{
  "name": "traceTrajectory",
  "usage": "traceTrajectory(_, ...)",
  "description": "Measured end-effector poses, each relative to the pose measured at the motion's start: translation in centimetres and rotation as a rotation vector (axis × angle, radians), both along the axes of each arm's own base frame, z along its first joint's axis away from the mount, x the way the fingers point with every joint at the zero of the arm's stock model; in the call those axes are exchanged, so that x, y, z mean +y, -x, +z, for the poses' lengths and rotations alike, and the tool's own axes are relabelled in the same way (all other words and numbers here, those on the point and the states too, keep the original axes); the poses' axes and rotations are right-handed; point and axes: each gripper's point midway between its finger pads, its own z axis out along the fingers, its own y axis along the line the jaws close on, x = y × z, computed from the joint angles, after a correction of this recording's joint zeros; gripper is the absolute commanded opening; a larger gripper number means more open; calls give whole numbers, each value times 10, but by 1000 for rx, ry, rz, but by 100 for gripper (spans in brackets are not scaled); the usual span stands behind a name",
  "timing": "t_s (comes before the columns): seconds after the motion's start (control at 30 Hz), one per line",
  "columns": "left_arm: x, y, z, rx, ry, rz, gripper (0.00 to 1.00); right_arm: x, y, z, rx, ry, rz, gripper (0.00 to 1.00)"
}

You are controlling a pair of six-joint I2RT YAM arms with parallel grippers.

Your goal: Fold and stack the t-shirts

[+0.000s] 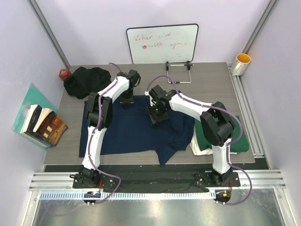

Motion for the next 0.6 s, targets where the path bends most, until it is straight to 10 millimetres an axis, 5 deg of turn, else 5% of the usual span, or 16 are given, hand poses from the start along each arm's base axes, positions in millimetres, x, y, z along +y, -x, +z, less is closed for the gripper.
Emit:
traceTrajectory(0.33, 0, 0, 0, -1, 0, 0, 0, -8, -2, 10, -21, 29, -27, 40)
traceTrajectory(0.47, 0, 0, 0, -8, 3, 0, 0, -12, -26, 39, -101, -8, -72, 31)
traceTrajectory(0.6, 0, 1, 0, -14, 5, 0, 0, -34, -72, 68, -197, -47, -171, 12)
